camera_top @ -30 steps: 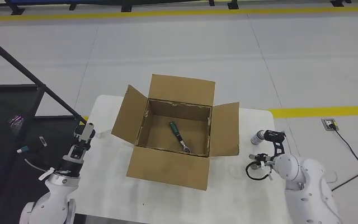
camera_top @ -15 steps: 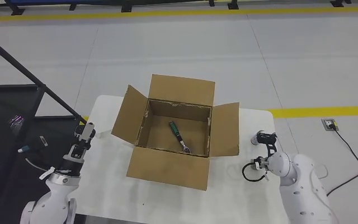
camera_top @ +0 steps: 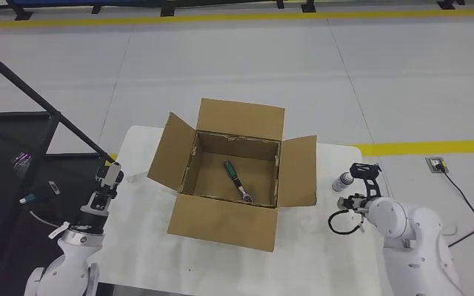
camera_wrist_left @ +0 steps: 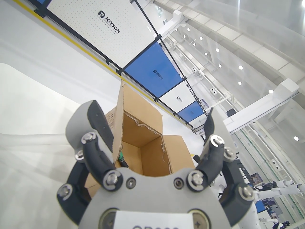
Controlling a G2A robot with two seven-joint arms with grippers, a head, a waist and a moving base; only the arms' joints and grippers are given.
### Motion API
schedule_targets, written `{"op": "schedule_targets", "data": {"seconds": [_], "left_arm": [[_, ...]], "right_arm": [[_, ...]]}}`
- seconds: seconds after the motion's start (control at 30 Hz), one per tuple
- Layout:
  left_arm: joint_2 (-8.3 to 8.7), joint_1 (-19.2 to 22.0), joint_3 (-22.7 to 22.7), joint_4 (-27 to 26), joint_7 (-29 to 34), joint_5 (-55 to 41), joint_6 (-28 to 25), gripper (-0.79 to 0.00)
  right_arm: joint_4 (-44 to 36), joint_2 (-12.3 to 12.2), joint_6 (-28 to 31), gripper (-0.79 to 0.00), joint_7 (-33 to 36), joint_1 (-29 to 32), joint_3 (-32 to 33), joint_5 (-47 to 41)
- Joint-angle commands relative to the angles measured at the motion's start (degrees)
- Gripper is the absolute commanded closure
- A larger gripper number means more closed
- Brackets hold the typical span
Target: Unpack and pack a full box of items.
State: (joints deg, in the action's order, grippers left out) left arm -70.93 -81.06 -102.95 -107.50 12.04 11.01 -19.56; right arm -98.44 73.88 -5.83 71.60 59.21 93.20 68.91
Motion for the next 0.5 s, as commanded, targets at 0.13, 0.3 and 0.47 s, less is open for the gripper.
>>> {"op": "schedule_targets", "data": {"seconds": [0.13,0.3,0.47], "left_arm": [[0.07,-0.4,0.3,-0.3,-0.1,0.0,-0.3,-0.785],[0.1,-1.6,0.1,-0.8,-0.8,-0.2,-0.8,-0.785],[0.07,-3.2,-1.2,-1.2,-2.7,-1.4,-1.3,-0.785]], "right_arm": [[-15.8,0.3,-7.5,0.0,-7.0,1.8,0.7,-1.4],[-22.3,0.9,-8.8,0.0,-12.5,-0.2,-5.5,-5.2],[-17.5,1.8,-7.7,0.0,-12.3,-7.5,-18.0,-4.0]]}}
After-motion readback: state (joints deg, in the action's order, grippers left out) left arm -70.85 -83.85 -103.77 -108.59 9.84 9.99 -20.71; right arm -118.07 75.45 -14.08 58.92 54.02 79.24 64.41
